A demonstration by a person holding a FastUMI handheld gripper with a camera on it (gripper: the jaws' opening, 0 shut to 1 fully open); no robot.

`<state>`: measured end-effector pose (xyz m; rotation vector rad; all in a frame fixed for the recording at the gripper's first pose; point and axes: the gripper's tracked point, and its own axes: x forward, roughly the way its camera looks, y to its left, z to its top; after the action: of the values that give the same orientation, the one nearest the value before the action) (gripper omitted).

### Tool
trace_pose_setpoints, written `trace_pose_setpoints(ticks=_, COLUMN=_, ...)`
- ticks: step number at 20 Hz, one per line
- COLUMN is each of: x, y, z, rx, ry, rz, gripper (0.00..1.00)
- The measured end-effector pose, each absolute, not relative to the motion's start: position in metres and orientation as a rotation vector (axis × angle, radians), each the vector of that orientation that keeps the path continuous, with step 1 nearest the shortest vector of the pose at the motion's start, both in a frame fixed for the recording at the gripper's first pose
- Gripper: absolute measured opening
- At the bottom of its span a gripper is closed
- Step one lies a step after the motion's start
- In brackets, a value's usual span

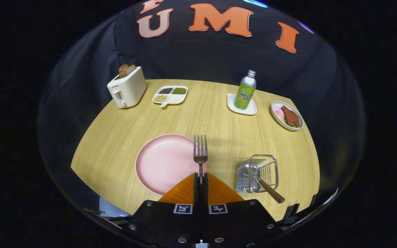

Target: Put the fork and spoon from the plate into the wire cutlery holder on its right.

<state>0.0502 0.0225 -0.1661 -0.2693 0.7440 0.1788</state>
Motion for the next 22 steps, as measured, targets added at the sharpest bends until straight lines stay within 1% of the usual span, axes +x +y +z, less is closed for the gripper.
trace_pose_setpoints(ticks=11, x=0.041, y=-0.084, z=-0.141, rx=-0.424, ry=0.978, rz=0.119, gripper=0.03)
trace_pose_setpoints(ticks=18, x=0.044, y=-0.105, z=-0.163, rx=-0.494, ry=1.172, rz=0.156, gripper=0.03)
trace_pose_setpoints(ticks=22, x=0.055, y=-0.108, z=-0.174, rx=-0.535, ry=1.253, rz=0.178, gripper=0.03)
